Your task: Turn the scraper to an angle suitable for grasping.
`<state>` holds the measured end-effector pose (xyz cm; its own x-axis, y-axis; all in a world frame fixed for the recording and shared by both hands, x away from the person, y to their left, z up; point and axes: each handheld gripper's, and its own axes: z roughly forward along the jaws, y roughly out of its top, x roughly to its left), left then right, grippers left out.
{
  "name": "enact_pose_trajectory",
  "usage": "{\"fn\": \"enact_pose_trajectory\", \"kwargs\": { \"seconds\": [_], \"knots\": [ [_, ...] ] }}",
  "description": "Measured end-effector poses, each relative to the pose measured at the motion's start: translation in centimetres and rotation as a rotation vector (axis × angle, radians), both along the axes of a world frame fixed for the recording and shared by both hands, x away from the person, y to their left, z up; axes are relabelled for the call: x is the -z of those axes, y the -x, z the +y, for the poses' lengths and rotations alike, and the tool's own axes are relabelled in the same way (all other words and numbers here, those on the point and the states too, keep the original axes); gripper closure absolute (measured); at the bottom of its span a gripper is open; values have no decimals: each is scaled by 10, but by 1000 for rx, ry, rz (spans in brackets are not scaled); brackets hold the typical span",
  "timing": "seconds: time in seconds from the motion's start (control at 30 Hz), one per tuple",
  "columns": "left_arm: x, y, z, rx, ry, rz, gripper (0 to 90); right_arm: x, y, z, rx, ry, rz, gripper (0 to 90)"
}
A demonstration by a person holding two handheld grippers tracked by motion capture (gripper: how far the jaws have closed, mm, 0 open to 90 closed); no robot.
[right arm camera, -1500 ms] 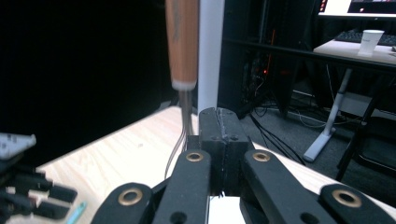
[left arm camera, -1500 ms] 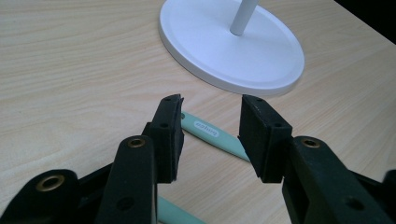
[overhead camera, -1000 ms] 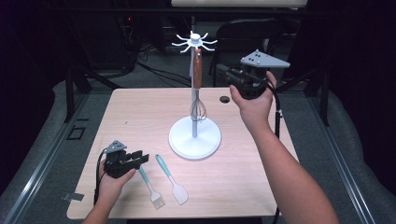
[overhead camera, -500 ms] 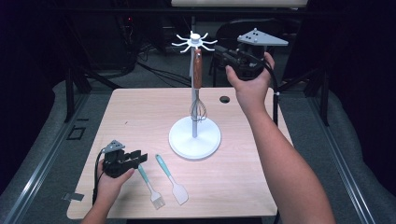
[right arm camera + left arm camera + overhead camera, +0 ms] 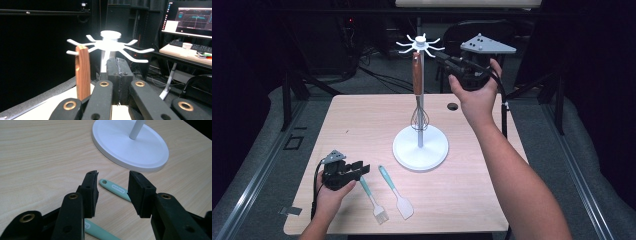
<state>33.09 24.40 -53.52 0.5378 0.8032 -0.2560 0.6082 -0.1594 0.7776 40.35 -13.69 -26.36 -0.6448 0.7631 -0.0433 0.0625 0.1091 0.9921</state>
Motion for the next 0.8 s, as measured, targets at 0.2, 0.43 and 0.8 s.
{"fn": "enact_pose_trajectory", "kwargs": {
  "seconds": [0.2,0.43,0.8],
  "knots": [
    [0,0,0,-3,-2,1,596,2,6,10,-31,14,-19,900],
    [0,0,0,2,-3,6,596,2,12,18,-45,18,-29,900],
    [1,0,0,-1,1,2,596,11,14,23,-62,33,-23,900]
  ]
}}
